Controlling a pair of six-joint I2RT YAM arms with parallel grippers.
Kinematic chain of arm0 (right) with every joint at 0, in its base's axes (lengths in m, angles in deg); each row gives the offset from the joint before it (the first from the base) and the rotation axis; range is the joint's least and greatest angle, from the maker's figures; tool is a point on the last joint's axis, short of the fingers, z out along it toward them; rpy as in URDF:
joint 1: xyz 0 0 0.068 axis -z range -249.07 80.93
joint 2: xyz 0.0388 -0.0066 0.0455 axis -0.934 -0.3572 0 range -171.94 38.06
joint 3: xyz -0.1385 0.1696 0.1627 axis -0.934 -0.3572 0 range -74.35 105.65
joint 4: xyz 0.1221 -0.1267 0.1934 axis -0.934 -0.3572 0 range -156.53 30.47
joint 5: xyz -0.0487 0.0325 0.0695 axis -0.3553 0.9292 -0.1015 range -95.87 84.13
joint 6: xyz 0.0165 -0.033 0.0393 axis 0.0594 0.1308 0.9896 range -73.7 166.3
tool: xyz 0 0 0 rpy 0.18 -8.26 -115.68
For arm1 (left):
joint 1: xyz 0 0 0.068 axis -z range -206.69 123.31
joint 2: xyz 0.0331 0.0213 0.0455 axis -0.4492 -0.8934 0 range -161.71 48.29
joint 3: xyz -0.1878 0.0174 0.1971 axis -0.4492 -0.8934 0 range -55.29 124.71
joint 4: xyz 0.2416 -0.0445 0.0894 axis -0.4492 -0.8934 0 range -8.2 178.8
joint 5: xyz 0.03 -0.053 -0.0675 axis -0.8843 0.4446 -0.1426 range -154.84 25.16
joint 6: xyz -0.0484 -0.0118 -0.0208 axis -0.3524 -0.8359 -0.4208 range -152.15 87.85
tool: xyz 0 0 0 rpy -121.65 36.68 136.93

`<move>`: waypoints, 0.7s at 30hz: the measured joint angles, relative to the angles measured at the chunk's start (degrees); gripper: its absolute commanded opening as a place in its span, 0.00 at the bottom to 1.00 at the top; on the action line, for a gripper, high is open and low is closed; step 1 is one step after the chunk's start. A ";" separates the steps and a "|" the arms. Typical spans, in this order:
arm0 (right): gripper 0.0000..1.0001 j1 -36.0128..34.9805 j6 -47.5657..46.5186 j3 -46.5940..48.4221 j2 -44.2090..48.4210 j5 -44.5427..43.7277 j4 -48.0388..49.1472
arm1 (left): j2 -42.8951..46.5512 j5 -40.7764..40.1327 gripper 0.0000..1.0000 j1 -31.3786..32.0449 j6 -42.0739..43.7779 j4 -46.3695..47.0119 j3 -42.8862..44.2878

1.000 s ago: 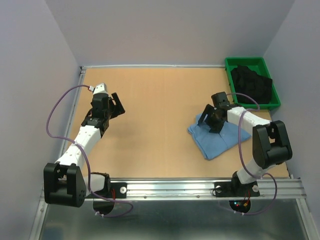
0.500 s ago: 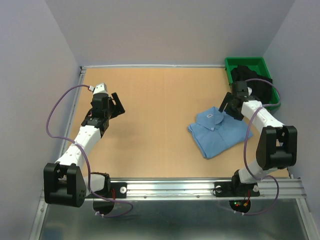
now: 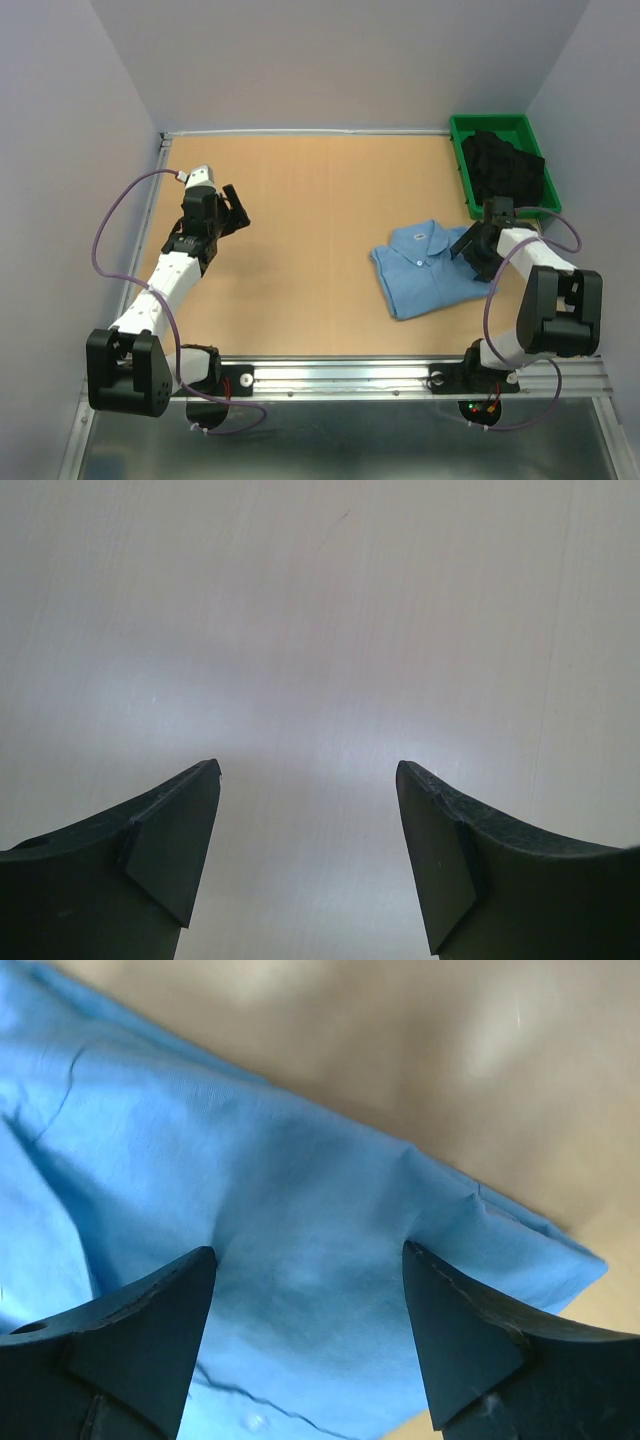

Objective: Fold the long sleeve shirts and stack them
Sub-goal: Neatly place the folded shirt to the corner

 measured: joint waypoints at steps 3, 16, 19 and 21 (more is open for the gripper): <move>0.81 -0.02 0.92 -2.16 4.72 1.62 -2.38 | 0.00 0.31 0.82 -0.15 0.00 0.00 0.00; 0.76 -26.97 -9.09 7.19 7.10 -2.36 -3.98 | -0.52 1.42 0.82 -0.17 -0.11 0.02 0.00; 0.74 -33.29 -9.25 8.11 3.65 -3.89 -4.20 | -0.61 1.36 0.82 -0.22 -0.09 0.02 0.00; 0.74 -36.39 -9.18 8.44 0.94 -4.72 -4.68 | -0.61 1.33 0.82 -0.26 -0.09 0.02 0.00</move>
